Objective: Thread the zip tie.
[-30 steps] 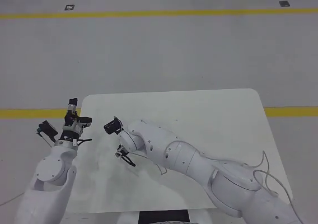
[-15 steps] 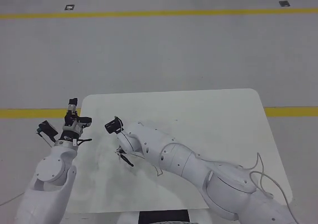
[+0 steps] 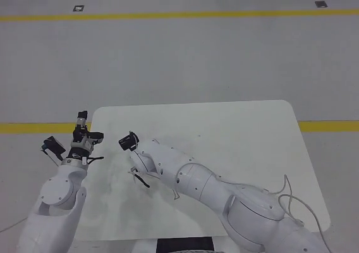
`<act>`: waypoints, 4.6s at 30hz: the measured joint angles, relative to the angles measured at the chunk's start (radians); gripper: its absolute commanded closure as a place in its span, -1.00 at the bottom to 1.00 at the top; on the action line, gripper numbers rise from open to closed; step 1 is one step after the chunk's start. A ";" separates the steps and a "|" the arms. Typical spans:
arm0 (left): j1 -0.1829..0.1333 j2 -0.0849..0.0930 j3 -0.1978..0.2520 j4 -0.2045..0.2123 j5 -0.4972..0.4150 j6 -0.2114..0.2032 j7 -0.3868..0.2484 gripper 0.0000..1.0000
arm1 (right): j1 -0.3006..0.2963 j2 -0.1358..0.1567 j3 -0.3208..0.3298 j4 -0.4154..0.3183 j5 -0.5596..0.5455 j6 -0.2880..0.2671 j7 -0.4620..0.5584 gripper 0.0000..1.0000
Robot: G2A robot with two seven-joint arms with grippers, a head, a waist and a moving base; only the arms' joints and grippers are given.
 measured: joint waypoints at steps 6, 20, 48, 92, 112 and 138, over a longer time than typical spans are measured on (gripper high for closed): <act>0.000 0.000 0.000 0.000 0.000 0.000 0.000 -1.00 | -0.008 -0.010 0.016 0.000 -0.019 -0.008 -0.017 0.16; 0.000 0.000 0.000 0.000 0.000 0.000 0.000 -1.00 | -0.027 0.011 0.078 -0.046 -0.092 0.000 -0.012 0.42; 0.000 0.000 0.000 0.000 0.000 0.000 0.000 -1.00 | -0.035 -0.058 0.097 0.091 -0.160 -0.058 0.042 0.40; 0.000 0.000 0.000 0.000 0.000 0.000 0.000 -1.00 | 0.038 -0.095 -0.060 0.248 -0.016 -0.168 -0.032 0.60; 0.000 0.000 0.000 0.000 0.000 0.000 0.000 -1.00 | 0.068 -0.102 -0.160 0.273 0.090 -0.164 -0.040 1.00; 0.000 0.000 0.000 0.000 0.000 0.000 0.000 -1.00 | 0.105 -0.098 -0.165 0.253 0.140 -0.153 -0.042 1.00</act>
